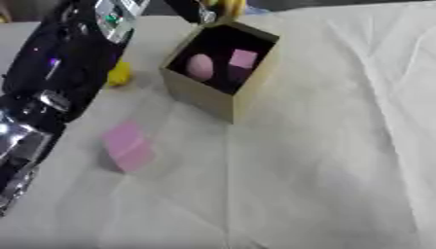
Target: Pick up objects on the table and place them in the box.
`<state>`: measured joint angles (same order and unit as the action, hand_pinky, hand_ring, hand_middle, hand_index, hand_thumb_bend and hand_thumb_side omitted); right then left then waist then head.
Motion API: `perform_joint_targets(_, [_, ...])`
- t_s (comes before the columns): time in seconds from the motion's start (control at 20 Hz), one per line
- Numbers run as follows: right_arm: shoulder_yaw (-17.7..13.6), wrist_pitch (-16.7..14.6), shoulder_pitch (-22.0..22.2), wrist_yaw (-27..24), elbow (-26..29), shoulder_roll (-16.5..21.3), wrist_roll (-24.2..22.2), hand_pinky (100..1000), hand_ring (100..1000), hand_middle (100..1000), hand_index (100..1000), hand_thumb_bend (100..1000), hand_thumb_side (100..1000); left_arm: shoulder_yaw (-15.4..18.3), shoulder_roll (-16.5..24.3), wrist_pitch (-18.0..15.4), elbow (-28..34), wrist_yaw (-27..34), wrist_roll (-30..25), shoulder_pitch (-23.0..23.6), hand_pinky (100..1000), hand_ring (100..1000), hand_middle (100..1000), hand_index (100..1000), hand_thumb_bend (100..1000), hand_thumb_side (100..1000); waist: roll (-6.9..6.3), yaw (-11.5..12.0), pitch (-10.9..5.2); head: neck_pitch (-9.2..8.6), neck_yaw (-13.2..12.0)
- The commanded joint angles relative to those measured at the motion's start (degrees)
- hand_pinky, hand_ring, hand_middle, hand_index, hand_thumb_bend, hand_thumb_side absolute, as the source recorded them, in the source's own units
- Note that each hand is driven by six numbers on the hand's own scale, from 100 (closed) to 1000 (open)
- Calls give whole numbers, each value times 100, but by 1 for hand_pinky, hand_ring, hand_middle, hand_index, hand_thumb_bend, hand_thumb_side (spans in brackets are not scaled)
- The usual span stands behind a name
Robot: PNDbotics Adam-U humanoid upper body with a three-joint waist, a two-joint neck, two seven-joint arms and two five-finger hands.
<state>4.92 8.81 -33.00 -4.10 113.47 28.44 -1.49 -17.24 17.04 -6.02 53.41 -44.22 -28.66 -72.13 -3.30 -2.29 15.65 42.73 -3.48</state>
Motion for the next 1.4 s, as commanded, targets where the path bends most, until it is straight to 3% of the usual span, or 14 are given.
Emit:
perform_joint_targets(0.05, [-64,-49,-138,-54,112,40,33,908,878,612,721,100,627,196,-68,-167,-520,-255,48,-175,674,585,529,658,228,100,24,-24,-86,-67,-13])
perform_joint_targets(0.5, [-56,-95,-272,-49,112,-7,80,907,876,612,721,100,623,430,-213,-450,-1264,-761,195,-198,690,604,550,678,287,100,43,-72,-40,12,-23])
perform_joint_targets(0.55, [-56,-95,-277,-49,112,-14,84,907,876,611,720,100,622,456,-231,-472,-1300,-782,199,-200,717,644,605,727,336,187,44,-72,-38,13,-28])
perform_joint_targets(0.65, [-53,-96,-283,-51,112,-29,87,907,876,611,720,100,622,519,-252,-514,-1354,-794,199,-205,755,703,683,778,389,261,48,-74,-37,14,-37])
perform_joint_targets(0.7, [-52,-94,-281,-51,112,-30,87,907,875,611,720,100,622,543,-246,-532,-1345,-824,220,-210,804,780,774,846,461,337,49,-74,-38,11,-41])
perform_joint_targets(0.75, [-52,-92,-276,-50,112,-29,87,906,875,610,719,100,623,572,-238,-540,-1321,-846,252,-209,827,809,811,884,509,394,49,-73,-38,8,-43])
perform_joint_targets(0.8, [-54,-89,-269,-52,112,-24,91,906,875,610,719,100,623,590,-221,-545,-1269,-892,297,-213,839,824,828,901,538,403,47,-70,-40,6,-42])
perform_joint_targets(0.95, [-59,-74,-240,-60,112,-15,100,906,874,609,718,100,623,644,-176,-513,-1084,-970,398,-238,846,832,837,915,569,401,40,-48,-51,20,-36])
perform_joint_targets(1.15, [-75,-47,-171,-62,112,1,116,906,874,609,717,100,623,689,-48,-461,-819,-850,350,-290,808,781,771,863,505,400,34,22,-93,73,-6])
perform_joint_targets(1.4, [-109,-41,-89,-40,112,46,159,906,874,609,717,100,621,601,546,-452,-760,-568,80,-394,807,771,753,839,515,381,15,174,-156,135,86])
